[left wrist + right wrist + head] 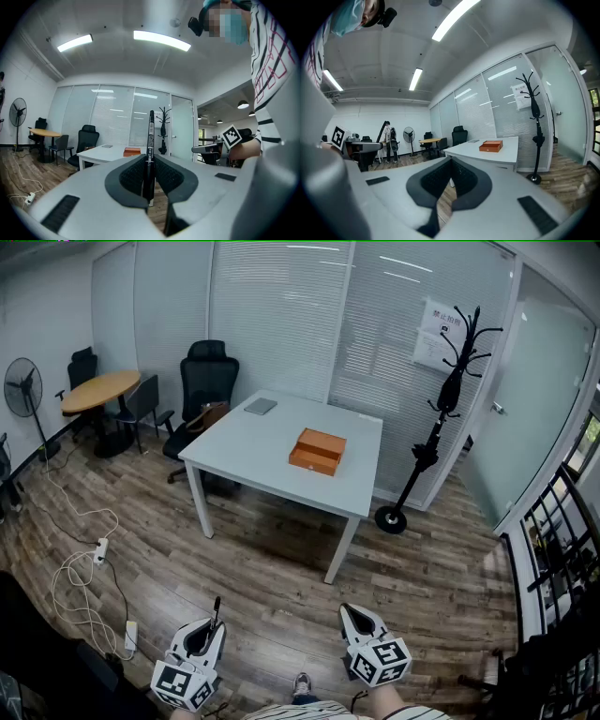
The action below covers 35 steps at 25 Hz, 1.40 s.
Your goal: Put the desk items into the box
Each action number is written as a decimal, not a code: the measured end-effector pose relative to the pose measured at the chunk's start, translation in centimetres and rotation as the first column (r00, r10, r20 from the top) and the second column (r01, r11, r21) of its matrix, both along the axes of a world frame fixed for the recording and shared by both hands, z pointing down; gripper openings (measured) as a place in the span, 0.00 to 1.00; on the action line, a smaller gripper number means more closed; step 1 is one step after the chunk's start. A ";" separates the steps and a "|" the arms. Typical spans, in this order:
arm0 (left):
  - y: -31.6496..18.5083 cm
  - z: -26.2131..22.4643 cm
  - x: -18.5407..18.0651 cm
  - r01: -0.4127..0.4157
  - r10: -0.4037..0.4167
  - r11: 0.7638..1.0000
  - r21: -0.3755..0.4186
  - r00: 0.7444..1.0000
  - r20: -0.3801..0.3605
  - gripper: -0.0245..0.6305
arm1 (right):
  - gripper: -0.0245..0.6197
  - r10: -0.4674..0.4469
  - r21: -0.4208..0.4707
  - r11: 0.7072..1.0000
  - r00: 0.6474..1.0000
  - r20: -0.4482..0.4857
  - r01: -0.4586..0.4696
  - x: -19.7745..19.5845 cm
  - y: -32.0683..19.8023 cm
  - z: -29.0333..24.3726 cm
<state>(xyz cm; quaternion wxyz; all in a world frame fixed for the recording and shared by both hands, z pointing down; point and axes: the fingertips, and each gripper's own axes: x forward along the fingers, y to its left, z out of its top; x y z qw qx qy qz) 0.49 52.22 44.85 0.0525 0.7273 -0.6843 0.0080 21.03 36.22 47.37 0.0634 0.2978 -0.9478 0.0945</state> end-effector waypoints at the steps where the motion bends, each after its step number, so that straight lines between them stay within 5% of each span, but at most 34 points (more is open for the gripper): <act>1: 0.0 0.1 0.1 -0.004 0.004 1.000 -0.003 1.000 0.003 0.14 | 0.08 0.001 0.001 1.000 1.000 0.001 -0.001 0.0 0.1 0.0; 13: -3.3 2.3 0.6 -0.016 0.015 0.999 -0.039 1.000 -0.008 0.14 | 0.08 -0.044 0.003 0.999 0.998 0.034 0.044 0.1 -1.5 0.6; 35: -29.3 4.1 1.1 -0.001 0.000 0.999 -0.043 1.000 -0.018 0.14 | 0.08 -0.133 -0.072 0.988 0.989 0.058 0.137 -2.1 -24.7 2.8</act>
